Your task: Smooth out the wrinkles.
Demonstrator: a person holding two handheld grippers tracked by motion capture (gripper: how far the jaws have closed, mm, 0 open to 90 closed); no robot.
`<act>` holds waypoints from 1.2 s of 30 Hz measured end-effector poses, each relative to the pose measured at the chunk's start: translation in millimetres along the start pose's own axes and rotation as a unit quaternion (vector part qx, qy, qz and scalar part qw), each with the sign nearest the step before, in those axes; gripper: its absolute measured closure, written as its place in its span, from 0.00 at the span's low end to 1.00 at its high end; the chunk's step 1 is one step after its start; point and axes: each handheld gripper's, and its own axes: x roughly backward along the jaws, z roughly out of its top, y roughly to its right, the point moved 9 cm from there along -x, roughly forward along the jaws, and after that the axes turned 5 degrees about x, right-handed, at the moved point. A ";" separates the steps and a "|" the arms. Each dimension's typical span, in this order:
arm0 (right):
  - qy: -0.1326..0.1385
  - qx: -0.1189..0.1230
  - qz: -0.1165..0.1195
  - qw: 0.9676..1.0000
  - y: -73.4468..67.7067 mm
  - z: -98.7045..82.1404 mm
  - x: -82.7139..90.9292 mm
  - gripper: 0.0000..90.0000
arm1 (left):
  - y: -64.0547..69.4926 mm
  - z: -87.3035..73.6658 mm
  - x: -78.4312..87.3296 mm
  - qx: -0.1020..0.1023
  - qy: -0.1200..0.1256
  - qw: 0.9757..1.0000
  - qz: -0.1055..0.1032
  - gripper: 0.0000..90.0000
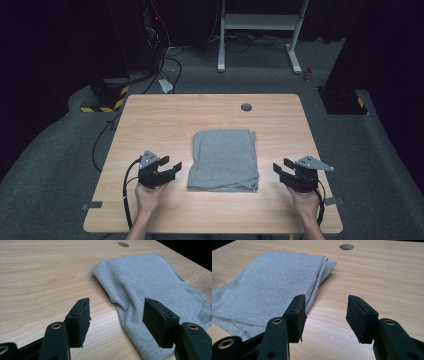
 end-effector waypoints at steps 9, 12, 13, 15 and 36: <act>0.000 -0.015 -0.008 1.000 9.8 -7.9 5.8 0.55 | -11.8 -4.0 5.5 0.014 0.003 1.000 0.006 0.43; -0.003 -0.016 -0.013 1.000 14.3 -12.1 8.4 0.55 | -16.3 -7.0 6.6 0.017 0.002 1.000 0.011 0.43; -0.002 -0.016 -0.014 1.000 15.9 -13.4 9.3 0.55 | -17.4 -7.8 6.8 0.022 0.003 1.000 0.012 0.43; -0.003 -0.021 -0.017 1.000 18.9 -16.4 10.6 0.55 | -20.5 -9.9 7.7 0.024 0.001 1.000 0.014 0.43; -0.037 -0.028 -0.045 0.998 35.7 -36.2 3.0 0.55 | -49.7 -27.6 8.3 0.041 -0.023 0.997 0.053 0.43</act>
